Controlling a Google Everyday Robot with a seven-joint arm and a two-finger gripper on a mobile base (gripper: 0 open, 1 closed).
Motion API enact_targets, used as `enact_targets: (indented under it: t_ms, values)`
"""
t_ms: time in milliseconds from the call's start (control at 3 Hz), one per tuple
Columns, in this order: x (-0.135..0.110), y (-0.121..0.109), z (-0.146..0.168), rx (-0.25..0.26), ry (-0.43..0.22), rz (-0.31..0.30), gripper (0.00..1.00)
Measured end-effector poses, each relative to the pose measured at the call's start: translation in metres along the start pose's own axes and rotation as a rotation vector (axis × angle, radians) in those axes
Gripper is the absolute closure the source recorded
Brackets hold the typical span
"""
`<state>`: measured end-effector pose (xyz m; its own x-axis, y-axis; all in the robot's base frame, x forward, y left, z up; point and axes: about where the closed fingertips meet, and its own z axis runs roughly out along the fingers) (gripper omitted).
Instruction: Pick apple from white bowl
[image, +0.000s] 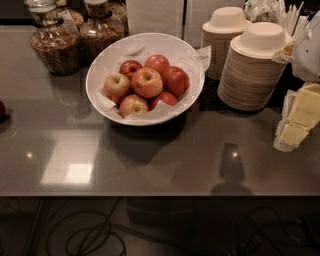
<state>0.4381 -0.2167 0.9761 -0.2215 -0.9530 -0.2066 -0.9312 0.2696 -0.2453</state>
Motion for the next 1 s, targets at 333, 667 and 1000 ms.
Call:
enact_targets:
  t_ms: [333, 667, 1000]
  values:
    - [0.000, 0.000, 0.000, 0.000, 0.000, 0.000, 0.00]
    - [-0.009, -0.006, 0.001, 0.027, 0.001, -0.013, 0.00]
    - [-0.053, -0.026, 0.011, 0.064, -0.035, -0.080, 0.00]
